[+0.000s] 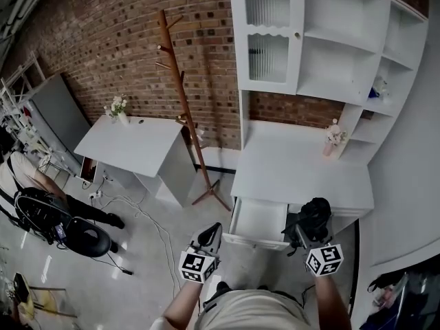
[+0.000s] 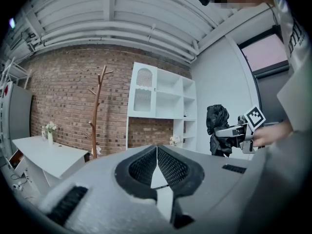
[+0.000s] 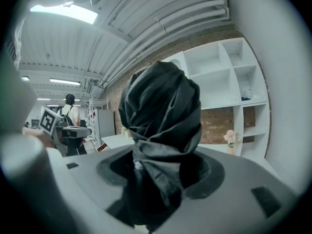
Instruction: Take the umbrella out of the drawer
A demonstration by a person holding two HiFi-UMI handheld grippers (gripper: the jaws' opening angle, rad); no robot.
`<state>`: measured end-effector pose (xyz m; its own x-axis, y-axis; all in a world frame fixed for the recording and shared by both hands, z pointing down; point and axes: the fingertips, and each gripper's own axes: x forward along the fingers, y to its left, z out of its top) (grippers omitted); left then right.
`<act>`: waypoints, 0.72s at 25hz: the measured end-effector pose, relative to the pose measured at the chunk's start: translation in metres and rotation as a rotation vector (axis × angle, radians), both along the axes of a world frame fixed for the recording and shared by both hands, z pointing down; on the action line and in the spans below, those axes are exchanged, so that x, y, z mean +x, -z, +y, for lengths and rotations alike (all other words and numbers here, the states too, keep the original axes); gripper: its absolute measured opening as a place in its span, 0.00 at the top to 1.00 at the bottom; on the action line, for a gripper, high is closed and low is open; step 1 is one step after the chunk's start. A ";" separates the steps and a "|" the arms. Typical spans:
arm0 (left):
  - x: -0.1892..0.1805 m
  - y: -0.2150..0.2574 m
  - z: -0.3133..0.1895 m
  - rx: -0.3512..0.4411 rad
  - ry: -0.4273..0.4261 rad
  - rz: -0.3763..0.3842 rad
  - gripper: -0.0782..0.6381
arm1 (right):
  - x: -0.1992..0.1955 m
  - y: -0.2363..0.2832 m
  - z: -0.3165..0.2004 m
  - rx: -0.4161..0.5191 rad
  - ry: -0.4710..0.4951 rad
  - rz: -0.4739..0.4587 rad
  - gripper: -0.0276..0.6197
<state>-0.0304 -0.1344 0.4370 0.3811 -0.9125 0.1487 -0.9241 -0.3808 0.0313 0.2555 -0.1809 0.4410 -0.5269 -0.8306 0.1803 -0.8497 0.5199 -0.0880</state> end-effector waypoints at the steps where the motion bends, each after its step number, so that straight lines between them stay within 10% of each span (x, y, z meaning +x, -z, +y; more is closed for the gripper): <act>1: -0.002 0.001 -0.001 0.000 -0.002 0.001 0.85 | -0.001 0.001 0.000 0.005 -0.006 0.003 0.53; 18: -0.034 0.003 -0.001 0.005 -0.008 0.025 0.85 | -0.025 0.003 0.006 -0.001 -0.027 0.010 0.53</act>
